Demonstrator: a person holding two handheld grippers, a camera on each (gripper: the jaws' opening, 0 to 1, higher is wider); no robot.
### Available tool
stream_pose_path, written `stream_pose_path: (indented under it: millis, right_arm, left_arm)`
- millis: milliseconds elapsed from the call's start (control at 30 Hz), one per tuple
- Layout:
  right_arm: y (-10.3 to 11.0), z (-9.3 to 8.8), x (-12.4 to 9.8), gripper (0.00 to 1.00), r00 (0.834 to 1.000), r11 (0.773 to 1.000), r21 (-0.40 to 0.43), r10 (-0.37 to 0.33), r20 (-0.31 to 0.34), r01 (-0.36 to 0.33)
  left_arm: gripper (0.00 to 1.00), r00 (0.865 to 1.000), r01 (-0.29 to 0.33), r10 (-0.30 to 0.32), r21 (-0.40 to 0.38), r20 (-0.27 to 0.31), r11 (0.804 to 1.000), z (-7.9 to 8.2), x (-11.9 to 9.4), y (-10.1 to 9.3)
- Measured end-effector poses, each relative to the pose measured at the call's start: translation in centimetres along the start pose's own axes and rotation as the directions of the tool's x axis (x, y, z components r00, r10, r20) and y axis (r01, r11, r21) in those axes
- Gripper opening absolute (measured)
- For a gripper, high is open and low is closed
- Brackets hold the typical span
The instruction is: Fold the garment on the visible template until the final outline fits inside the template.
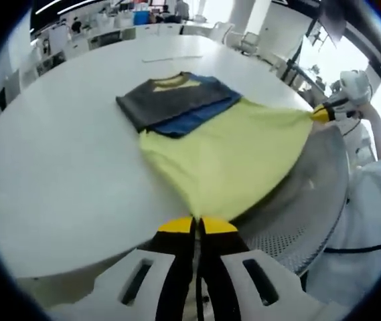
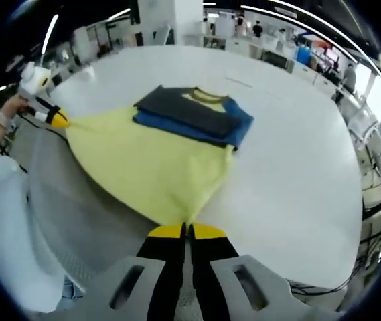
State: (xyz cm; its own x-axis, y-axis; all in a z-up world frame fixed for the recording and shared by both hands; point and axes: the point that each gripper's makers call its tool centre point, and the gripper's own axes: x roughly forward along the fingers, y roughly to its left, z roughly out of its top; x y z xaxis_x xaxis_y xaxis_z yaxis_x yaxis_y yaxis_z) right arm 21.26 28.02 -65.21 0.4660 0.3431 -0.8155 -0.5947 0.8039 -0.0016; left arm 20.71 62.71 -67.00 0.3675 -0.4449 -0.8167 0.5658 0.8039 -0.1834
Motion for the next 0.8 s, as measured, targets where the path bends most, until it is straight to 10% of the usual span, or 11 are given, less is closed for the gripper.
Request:
stream_pose_path:
  millis: [800]
  right_arm:
    - [1.6, 0.0, -2.5, 0.03, 1.000, 0.999, -0.038, 0.016, 0.001, -0.016]
  left_arm:
    - [0.00, 1.000, -0.026, 0.025, 0.029, 0.017, 0.999, -0.2, -2.4, -0.8]
